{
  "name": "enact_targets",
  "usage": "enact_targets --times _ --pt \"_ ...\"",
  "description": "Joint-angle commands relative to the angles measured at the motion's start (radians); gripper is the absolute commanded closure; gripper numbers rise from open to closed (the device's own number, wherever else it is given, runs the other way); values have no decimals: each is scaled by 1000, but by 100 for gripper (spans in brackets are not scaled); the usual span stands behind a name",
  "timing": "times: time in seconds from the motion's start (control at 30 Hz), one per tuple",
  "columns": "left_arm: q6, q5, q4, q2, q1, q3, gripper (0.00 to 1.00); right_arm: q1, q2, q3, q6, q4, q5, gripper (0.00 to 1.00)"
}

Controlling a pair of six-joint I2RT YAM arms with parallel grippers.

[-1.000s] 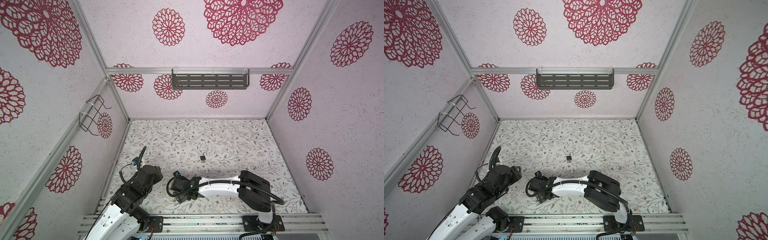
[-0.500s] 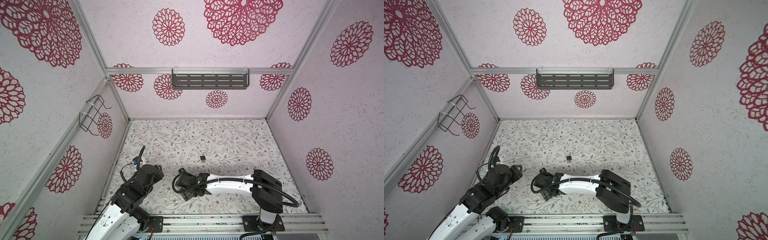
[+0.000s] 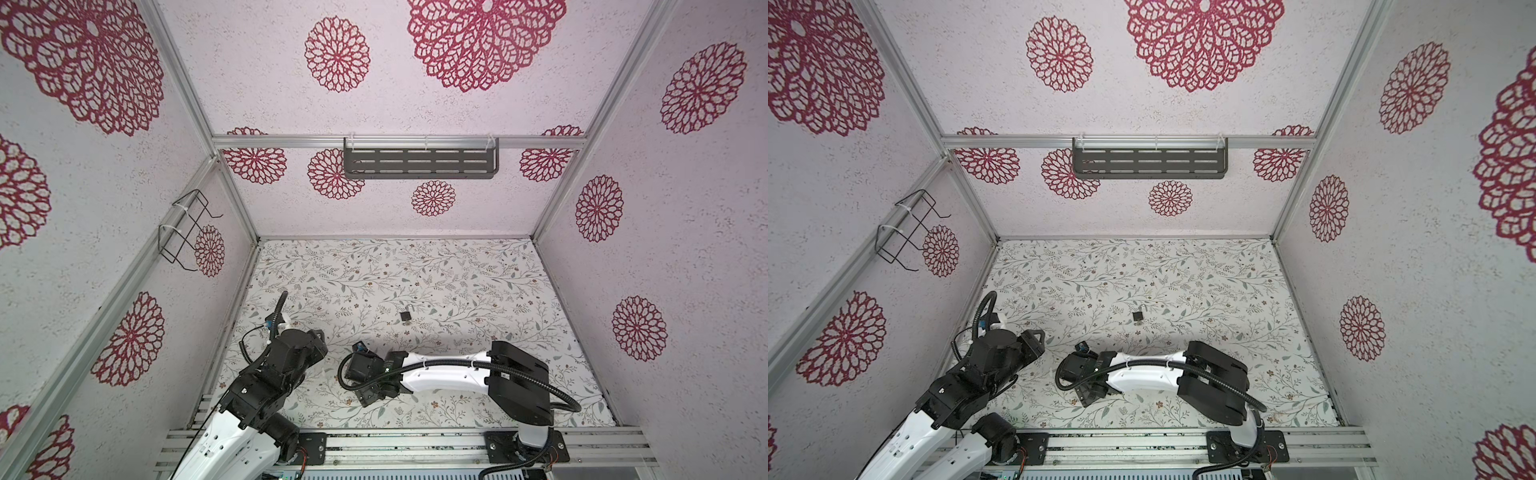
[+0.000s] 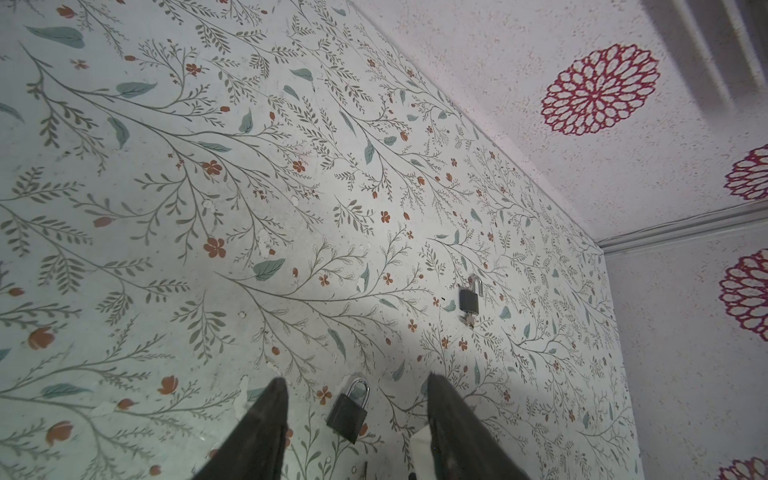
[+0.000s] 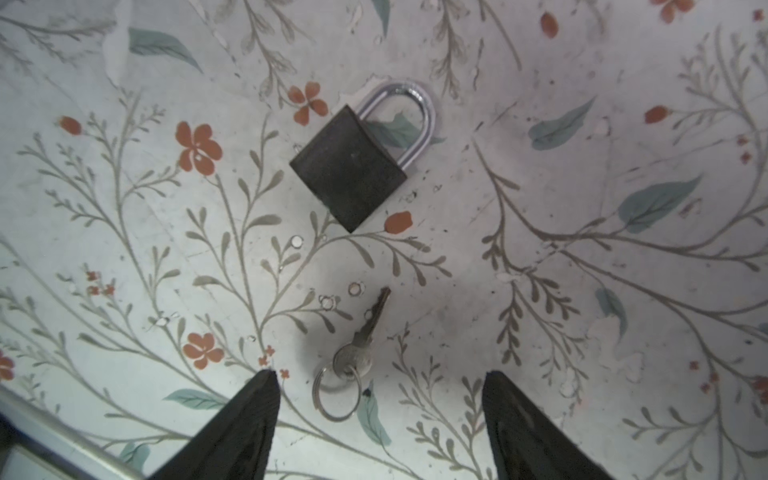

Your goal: Unlock with the key

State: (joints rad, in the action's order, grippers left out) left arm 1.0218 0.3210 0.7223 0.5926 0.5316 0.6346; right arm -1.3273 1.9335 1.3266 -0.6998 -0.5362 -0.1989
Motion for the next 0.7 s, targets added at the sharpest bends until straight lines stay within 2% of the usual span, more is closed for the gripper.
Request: enact_targets --times 0.0,0.17,0.3,0.47,0.57,0.67 --pt "-14 -15 -7 14 -8 28 44 -6 10 33 -11 -63 -56 20" --pt "-24 -33 -17 33 -10 31 44 -3 3 19 9 -120 -106 20" --pt "-25 -42 -34 55 -10 32 43 22 -46 -34 39 -113 -96 21" --pt "-25 -53 -52 74 -11 31 43 49 -110 -81 80 -65 -34 25" --pt "-23 -53 -54 75 -12 31 43 48 -124 -100 85 10 56 28" --pt "-19 -51 -54 70 -13 30 43 49 -115 -105 78 34 78 31"
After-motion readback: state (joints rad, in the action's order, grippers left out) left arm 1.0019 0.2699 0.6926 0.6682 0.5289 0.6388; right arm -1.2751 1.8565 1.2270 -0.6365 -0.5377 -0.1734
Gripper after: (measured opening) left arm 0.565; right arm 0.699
